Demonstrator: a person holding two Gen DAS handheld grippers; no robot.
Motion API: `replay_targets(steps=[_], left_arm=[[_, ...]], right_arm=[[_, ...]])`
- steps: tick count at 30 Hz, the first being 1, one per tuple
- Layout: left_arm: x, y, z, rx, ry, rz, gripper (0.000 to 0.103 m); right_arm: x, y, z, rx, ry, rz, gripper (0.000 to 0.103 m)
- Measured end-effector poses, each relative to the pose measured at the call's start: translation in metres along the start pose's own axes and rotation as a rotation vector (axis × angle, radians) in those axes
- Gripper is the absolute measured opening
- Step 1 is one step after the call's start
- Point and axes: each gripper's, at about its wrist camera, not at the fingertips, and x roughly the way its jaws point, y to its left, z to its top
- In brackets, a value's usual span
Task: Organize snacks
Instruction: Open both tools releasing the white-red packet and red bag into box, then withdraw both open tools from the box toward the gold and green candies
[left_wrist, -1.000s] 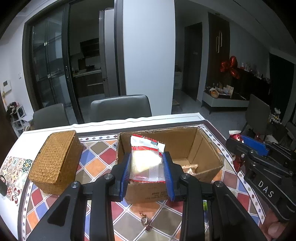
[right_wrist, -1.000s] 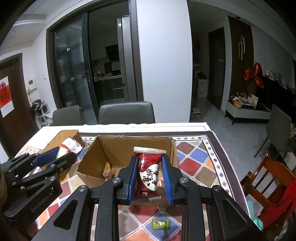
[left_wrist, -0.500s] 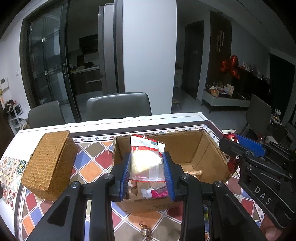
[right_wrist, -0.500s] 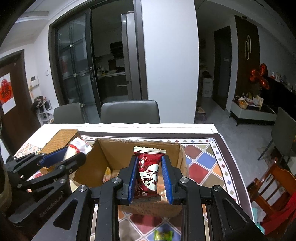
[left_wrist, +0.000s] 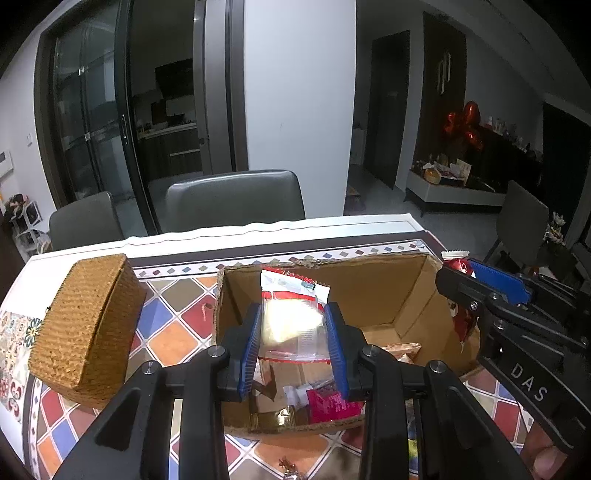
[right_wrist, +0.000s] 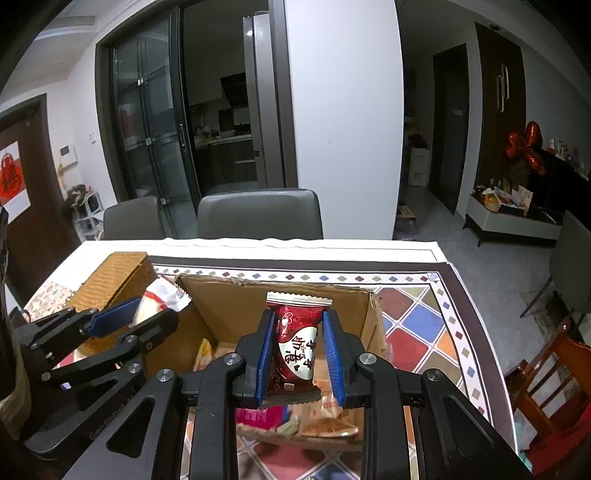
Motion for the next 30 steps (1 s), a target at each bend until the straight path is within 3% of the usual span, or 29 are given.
replay_targets(steps=[11, 14, 16, 22, 25, 30], left_arm=[[0.016, 0.006, -0.003, -0.012, 0.021, 0.010, 0.038], [0.016, 0.008, -0.003, -0.011, 0.022, 0.021, 0.047], [0.014, 0.009, -0.003, -0.008, 0.014, 0.032, 0.059], [0.008, 0.011, -0.003, -0.009, -0.001, 0.053, 0.069], [0.004, 0.010, -0.002, -0.006, -0.006, 0.064, 0.078], [-0.010, 0.008, -0.002, -0.004, -0.022, 0.069, 0.080]], right_arm=[[0.023, 0.001, -0.001, -0.007, 0.030, 0.011, 0.028], [0.025, 0.001, 0.000, -0.007, 0.026, 0.005, 0.030], [0.025, 0.000, 0.001, -0.003, 0.026, -0.003, 0.040], [0.017, -0.005, 0.002, 0.020, 0.003, -0.030, 0.066], [0.014, -0.006, 0.003, 0.023, -0.002, -0.041, 0.069], [0.003, -0.007, 0.004, 0.031, -0.003, -0.051, 0.071]])
